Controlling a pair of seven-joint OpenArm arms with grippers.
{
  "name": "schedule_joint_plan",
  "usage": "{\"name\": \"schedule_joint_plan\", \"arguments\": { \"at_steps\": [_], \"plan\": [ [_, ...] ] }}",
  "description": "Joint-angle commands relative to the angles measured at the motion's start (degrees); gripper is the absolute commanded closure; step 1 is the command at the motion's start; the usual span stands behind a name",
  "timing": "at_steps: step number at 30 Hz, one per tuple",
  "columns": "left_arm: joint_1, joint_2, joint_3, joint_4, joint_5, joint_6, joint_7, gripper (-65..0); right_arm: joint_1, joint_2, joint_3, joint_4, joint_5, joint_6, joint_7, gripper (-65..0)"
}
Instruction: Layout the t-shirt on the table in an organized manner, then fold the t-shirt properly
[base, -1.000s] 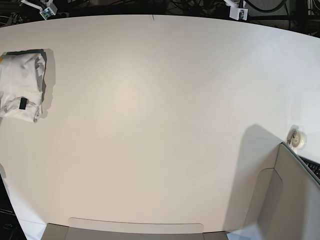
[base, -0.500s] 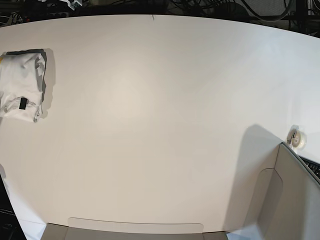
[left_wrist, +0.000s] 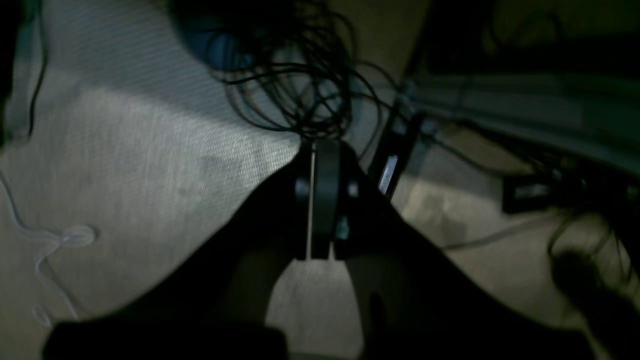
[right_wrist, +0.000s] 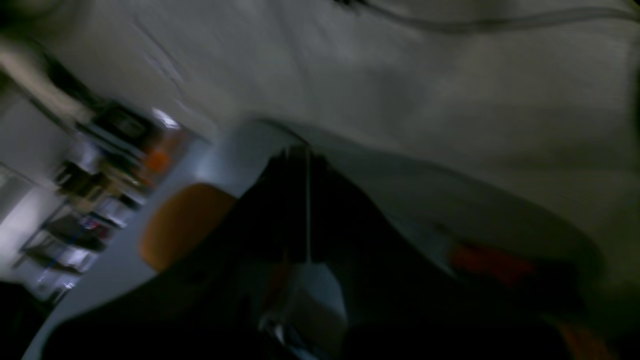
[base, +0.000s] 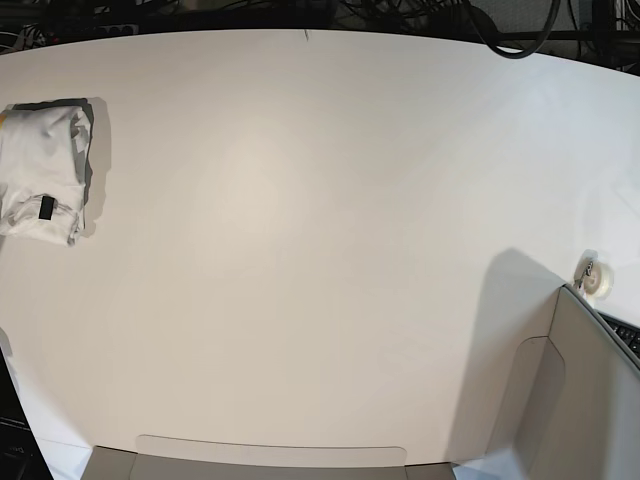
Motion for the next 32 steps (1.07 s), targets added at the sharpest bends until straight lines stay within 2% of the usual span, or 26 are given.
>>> {"name": "schedule_joint_plan", "arguments": {
  "at_steps": [1,2,6,10,11,17,21,27,32],
  "plan": [
    [-0.88,-0.31,1.88,-1.66,0.08,0.20,-0.67,0.0,1.58,-0.34,0.03,-2.34,-0.70,0.36,3.10,0.0],
    [-2.64,0.30,3.47,-3.77,0.08,0.28,-0.67,0.0,2.98,-1.04,0.03,-4.62,-2.19,-1.09,6.70,0.0],
    [-9.49,2.76,7.07,-13.17,0.08,0.28,-0.93,0.0,6.76,-3.33,0.03,-10.43,-8.26,-11.46,19.71,0.0],
    [-13.10,4.08,8.74,-17.39,0.08,0.46,-0.93,0.0,9.93,-5.70,0.03,-13.59,-11.95,-23.33,24.11,0.0],
    [-14.07,4.08,8.92,-18.62,0.08,0.46,-0.93,0.0,10.28,-6.58,0.03,-13.77,-12.83,-24.91,24.99,0.0],
    [-16.79,4.43,8.92,-21.26,0.08,5.91,-0.93,0.0,11.16,-10.09,0.47,-13.86,-13.97,-25.88,26.48,0.0],
    [-17.58,5.84,8.92,-21.35,0.08,6.09,-0.76,0.0,11.60,-10.53,0.47,-13.59,-13.97,-25.88,26.57,0.0],
    [-17.76,6.98,8.57,-21.44,0.08,6.09,-0.84,0.0,14.15,-8.69,0.56,-13.77,-13.89,-25.97,26.04,0.0],
    [-17.93,7.33,8.65,-21.26,0.08,6.09,-0.76,0.0,14.06,-8.42,0.56,-13.86,-13.89,-25.97,26.04,0.0]
  ]
}}
